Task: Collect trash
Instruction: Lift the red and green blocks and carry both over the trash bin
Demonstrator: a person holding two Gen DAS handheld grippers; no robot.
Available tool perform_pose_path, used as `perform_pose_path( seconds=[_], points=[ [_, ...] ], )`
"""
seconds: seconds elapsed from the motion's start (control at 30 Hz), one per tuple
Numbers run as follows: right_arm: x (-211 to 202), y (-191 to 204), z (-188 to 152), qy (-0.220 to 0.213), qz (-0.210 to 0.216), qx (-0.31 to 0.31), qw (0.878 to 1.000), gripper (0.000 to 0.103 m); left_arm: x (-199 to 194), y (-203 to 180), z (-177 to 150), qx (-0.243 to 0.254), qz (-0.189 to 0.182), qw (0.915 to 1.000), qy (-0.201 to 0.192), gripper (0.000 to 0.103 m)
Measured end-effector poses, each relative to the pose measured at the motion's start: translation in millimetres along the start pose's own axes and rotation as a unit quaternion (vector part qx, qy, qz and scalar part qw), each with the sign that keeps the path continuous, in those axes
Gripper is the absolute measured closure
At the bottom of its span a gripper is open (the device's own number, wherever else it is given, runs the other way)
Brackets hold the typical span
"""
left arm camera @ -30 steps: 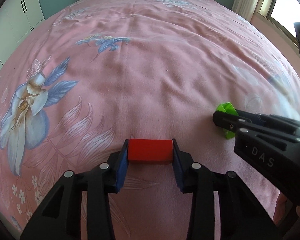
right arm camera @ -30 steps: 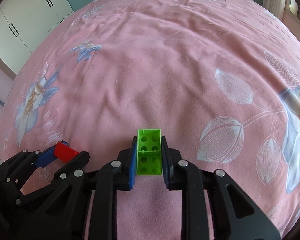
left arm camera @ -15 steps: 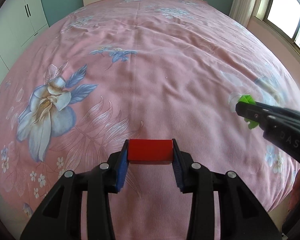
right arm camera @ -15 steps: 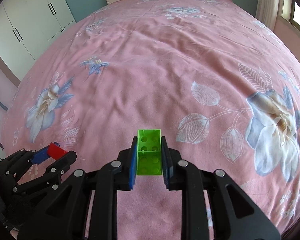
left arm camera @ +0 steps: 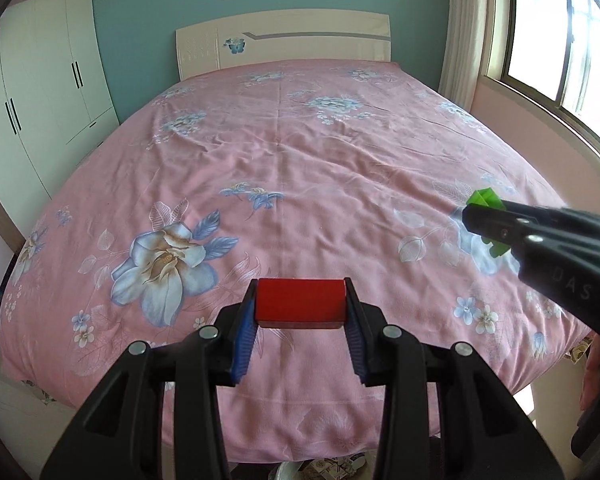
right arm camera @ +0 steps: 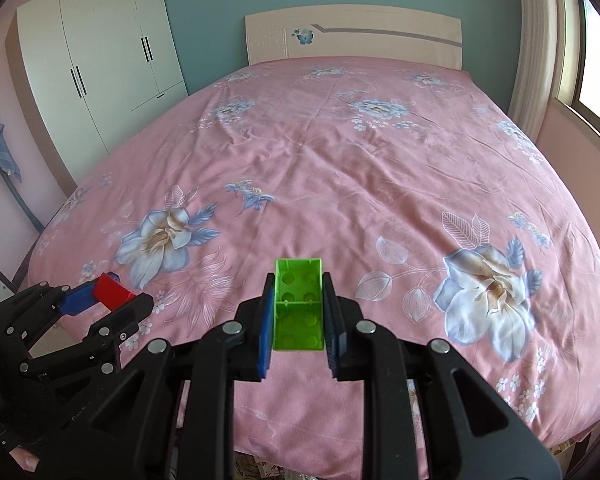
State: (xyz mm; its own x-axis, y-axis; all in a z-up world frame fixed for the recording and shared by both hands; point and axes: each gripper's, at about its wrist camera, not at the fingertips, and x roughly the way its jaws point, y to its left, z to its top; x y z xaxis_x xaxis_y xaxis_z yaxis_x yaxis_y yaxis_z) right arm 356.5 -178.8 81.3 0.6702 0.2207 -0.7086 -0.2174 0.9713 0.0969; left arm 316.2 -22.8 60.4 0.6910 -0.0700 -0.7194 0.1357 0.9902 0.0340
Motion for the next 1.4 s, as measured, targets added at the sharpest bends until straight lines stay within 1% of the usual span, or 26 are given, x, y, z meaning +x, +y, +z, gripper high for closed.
perform_pose_path(
  seconds=[0.2,0.4,0.57,0.7,0.87,1.07,1.23,1.4],
  points=[
    [-67.7,30.1,-6.4,-0.043,0.005,-0.029,0.999,0.08,-65.3,-4.9,-8.3,0.01,0.011,0.9989,-0.044,0.061],
    [-128.5,49.4,-15.1,-0.08,0.005,-0.052,0.995,0.08,-121.5,-5.6,-15.6,0.015,0.015,0.9962,-0.085,0.061],
    [-171.8,58.0,-23.1,-0.106,-0.001,-0.069,0.992,0.08,-158.8,-7.0,-21.5,0.029,0.012,0.9937,-0.108,0.061],
    [-199.4,59.0,-30.3,-0.122,-0.005,-0.079,0.989,0.08,-181.3,-5.1,-26.8,0.036,0.018,0.9915,-0.124,0.061],
    [-223.6,62.0,-45.9,-0.131,-0.003,-0.093,0.987,0.08,-196.0,-3.9,-37.3,0.045,0.024,0.9901,-0.131,0.061],
    [-235.5,65.8,-70.8,-0.128,-0.003,-0.115,0.985,0.08,-200.0,-0.7,-56.5,0.056,0.032,0.99,-0.125,0.061],
    [-238.2,65.4,-91.5,-0.121,0.005,-0.122,0.985,0.08,-193.0,-1.1,-69.6,0.073,0.04,0.9901,-0.113,0.061],
    [-228.7,63.5,-111.2,-0.105,0.011,-0.129,0.986,0.08,-183.6,-3.3,-87.7,0.085,0.032,0.9912,-0.096,0.061]
  ],
)
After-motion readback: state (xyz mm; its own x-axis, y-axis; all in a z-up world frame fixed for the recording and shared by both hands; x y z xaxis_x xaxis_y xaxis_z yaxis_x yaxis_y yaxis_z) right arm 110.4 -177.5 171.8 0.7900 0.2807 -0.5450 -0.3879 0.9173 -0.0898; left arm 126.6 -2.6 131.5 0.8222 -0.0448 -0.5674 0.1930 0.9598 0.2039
